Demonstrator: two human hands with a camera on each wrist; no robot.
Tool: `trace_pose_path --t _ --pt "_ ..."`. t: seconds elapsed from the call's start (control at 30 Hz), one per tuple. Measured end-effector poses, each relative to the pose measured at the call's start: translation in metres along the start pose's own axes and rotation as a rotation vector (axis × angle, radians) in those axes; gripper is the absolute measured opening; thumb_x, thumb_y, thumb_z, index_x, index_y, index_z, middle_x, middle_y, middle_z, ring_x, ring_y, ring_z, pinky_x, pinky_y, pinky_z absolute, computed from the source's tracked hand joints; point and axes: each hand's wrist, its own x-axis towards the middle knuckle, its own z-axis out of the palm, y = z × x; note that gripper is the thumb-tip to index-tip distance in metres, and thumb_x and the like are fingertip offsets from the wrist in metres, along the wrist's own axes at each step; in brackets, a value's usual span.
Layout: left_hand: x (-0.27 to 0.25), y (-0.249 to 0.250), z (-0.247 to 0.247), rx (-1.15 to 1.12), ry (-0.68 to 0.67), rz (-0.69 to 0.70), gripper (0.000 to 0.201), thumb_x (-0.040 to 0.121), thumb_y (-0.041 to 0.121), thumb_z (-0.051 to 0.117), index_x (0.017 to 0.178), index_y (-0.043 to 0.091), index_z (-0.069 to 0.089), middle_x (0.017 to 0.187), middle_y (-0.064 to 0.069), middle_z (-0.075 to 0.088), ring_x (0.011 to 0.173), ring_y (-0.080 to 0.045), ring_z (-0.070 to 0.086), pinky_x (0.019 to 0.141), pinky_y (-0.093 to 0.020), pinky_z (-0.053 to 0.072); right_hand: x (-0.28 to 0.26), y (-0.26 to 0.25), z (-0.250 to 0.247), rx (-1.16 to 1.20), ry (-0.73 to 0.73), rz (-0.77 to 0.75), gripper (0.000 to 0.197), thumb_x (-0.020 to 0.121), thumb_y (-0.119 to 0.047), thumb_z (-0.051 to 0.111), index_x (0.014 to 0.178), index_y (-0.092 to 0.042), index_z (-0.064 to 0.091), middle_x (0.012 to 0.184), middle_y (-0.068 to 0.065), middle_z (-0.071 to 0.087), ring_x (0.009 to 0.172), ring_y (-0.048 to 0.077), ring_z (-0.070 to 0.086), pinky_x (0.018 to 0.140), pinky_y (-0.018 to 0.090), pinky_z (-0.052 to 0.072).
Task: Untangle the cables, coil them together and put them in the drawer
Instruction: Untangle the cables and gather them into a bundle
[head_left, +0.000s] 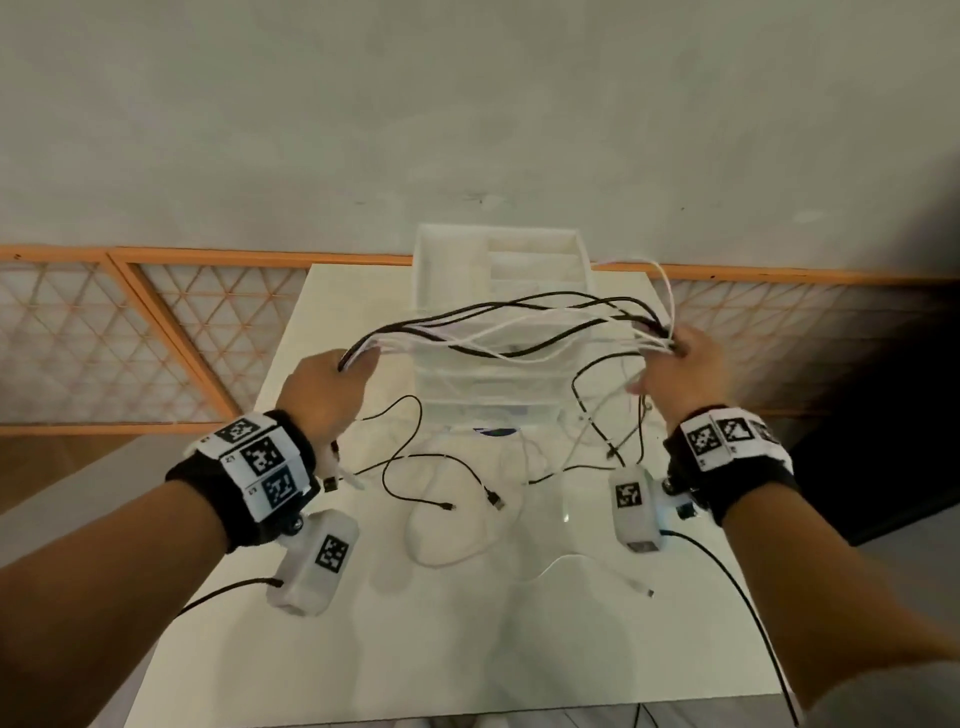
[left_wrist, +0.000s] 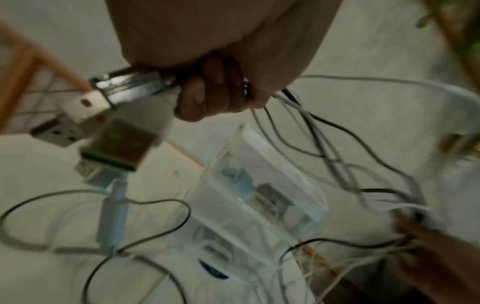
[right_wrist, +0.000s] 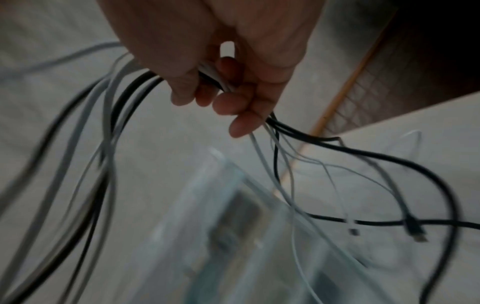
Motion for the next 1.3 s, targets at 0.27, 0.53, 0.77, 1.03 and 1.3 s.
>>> trace_pose_path --t 0.27,0.53,0.77,1.03,1.3 --pt "0.010 -0.024 -0.007 -0.234 0.095 -0.221 0.044 0.095 0.044 0.054 0.064 0.015 0.042 0.056 -0.007 0.038 0.046 -0.024 0.033 0.052 -0.029 0.029 -0.003 0.018 -0.011 -0.504 -0.140 -0.109 0.011 0.087 -0.026 0.064 0.086 -0.016 0.070 0.080 0.010 0.066 0.079 0.032 0.062 0.066 0.029 0.042" --pt "-0.011 -0.009 -0.004 -0.055 -0.149 -0.071 0.064 0.075 0.078 0.053 0.067 0.017 0.033 0.057 0.000 0.032 0.051 -0.018 0.029 0.053 -0.030 0.031 0.015 -0.004 -0.019 -0.094 0.047 -0.120 0.005 0.083 -0.026 0.059 0.079 -0.024 0.061 0.079 0.008 0.069 0.074 0.025 0.067 0.068 0.036 0.055" --pt "-0.009 -0.002 -0.012 -0.356 -0.034 -0.010 0.059 0.081 0.070 0.057 0.064 0.016 0.041 0.056 -0.003 0.029 0.048 -0.017 0.024 0.048 -0.025 0.026 0.022 0.057 -0.010 -0.485 -0.254 0.323 0.039 0.085 -0.050 0.056 0.101 -0.015 0.062 0.098 0.010 0.063 0.095 0.038 0.067 0.086 0.047 0.057" --pt "0.001 -0.009 -0.010 -0.262 -0.115 -0.013 0.048 0.093 0.049 0.057 0.068 0.009 0.048 0.053 -0.002 0.031 0.046 -0.017 0.025 0.044 -0.021 0.026 0.084 0.034 -0.004 0.012 -0.054 0.202 0.025 0.069 -0.038 0.044 0.091 -0.033 0.054 0.095 0.013 0.070 0.082 0.033 0.066 0.077 0.048 0.056" --pt "0.002 -0.012 -0.008 -0.273 -0.267 -0.042 0.055 0.099 0.055 0.039 0.085 0.006 0.061 0.052 0.005 0.028 0.042 -0.011 0.023 0.047 -0.024 0.022 0.068 -0.034 -0.001 0.237 0.020 0.006 0.005 0.088 -0.027 0.055 0.092 -0.030 0.054 0.093 0.003 0.064 0.076 0.020 0.057 0.061 0.038 0.053"
